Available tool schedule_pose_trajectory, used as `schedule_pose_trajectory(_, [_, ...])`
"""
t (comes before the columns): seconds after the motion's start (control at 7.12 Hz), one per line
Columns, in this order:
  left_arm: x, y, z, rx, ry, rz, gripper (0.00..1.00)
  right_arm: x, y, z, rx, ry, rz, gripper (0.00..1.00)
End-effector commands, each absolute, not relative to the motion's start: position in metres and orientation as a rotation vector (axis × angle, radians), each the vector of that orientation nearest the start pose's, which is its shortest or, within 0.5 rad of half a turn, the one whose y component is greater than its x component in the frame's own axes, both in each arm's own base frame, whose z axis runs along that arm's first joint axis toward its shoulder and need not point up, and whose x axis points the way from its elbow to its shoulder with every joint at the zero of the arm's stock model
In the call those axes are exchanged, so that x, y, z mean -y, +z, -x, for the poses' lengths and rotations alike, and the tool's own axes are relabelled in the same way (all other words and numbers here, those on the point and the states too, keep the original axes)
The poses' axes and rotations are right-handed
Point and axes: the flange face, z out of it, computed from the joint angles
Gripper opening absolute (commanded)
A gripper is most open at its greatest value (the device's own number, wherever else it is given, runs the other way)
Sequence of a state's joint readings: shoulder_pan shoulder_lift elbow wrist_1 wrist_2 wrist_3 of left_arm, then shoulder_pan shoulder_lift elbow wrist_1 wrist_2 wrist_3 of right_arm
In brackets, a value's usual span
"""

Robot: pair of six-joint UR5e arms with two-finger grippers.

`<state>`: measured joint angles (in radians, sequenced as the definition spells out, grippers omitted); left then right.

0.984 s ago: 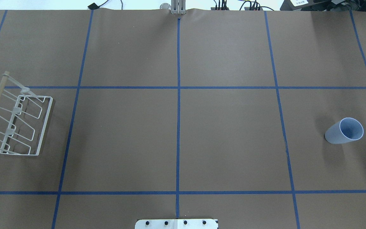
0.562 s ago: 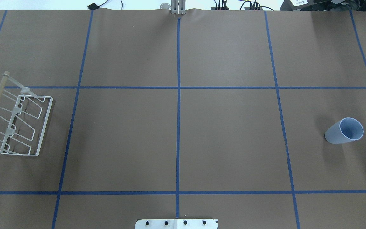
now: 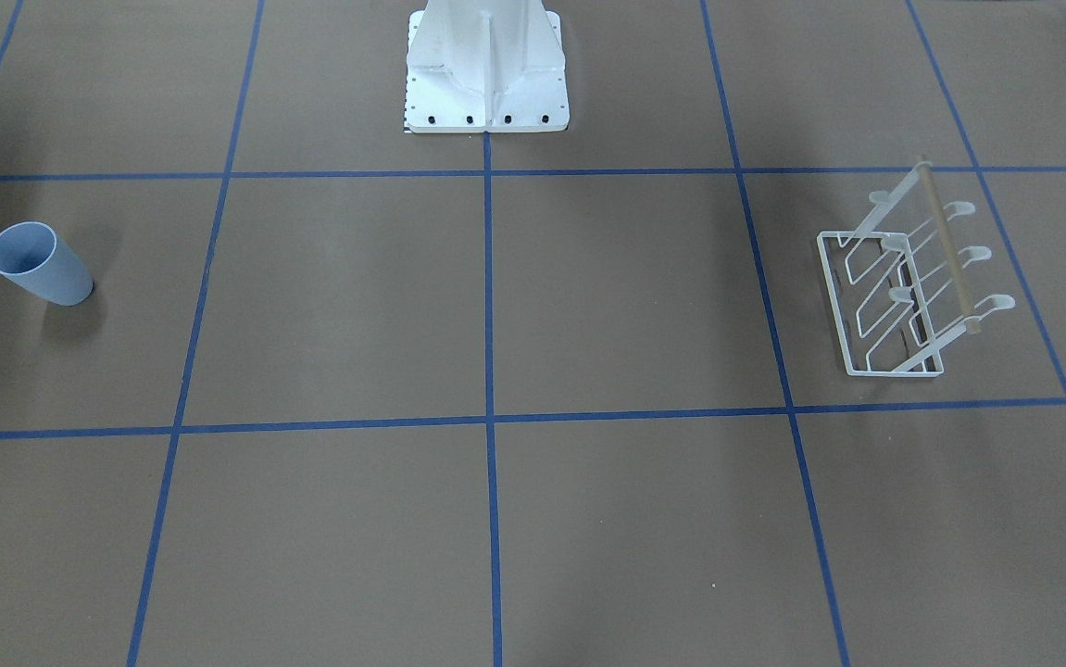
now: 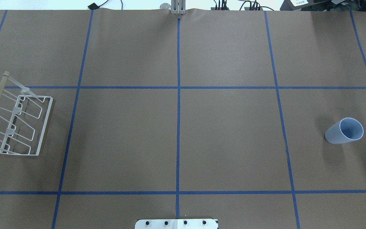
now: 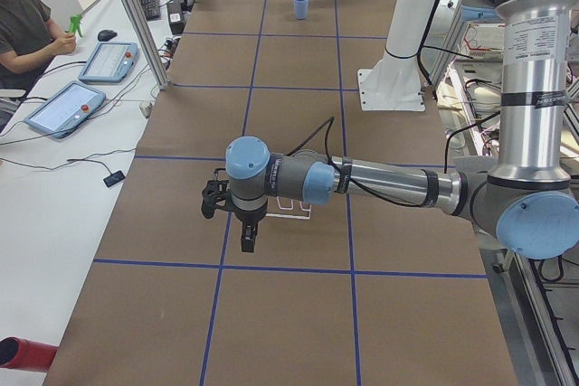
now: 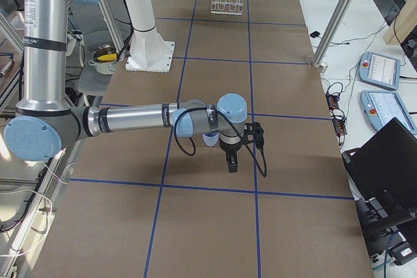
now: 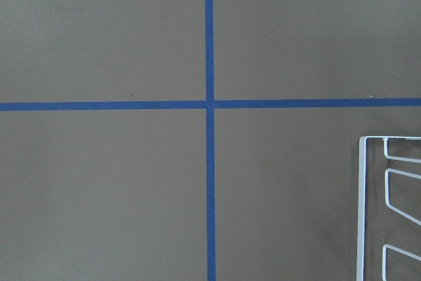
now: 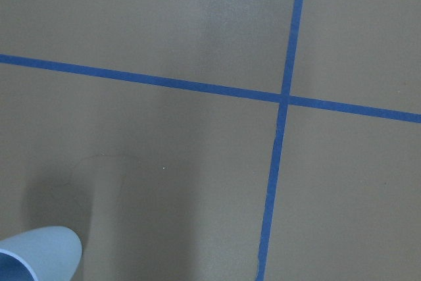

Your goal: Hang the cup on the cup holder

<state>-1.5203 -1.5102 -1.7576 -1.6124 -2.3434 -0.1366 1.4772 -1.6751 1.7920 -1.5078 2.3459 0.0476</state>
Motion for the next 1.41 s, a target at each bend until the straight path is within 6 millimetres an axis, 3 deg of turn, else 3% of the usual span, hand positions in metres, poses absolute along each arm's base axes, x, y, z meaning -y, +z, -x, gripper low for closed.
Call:
schedule_pose_trajectory(0.0, [0.466,0.599,0.040,-0.774,-0.022,-0.070,0.98,0.455,0.597,-0.019,0.797,-0.122,-0.108,1.00])
schedule_pose_trajectory(0.28, [0.465,0.602,0.040,-0.777,-0.028,-0.063,0.98,0.453,0.583,-0.008,0.845,-0.169,-0.151,1.00])
schedule_pose_trajectory(0.42, [0.465,0.602,0.040,-0.778,-0.032,-0.060,0.98,0.453,0.573,0.008,0.863,-0.231,-0.203,1.00])
schedule_pose_trajectory(0.56, [0.465,0.602,0.040,-0.774,-0.032,-0.061,0.98,0.438,0.576,0.025,0.873,-0.263,-0.214,1.00])
schedule_pose_trajectory(0.84, [0.465,0.602,0.040,-0.775,-0.030,-0.063,0.98,0.432,0.568,0.082,0.896,-0.227,-0.118,1.00])
schedule_pose_trajectory(0.98, [0.465,0.601,0.040,-0.778,-0.030,-0.063,0.98,0.428,0.561,0.100,0.902,-0.262,-0.110,1.00])
schedule_pose_trajectory(1.26, [0.465,0.600,0.040,-0.779,-0.029,-0.066,0.98,0.424,0.559,0.112,0.883,-0.280,-0.105,1.00])
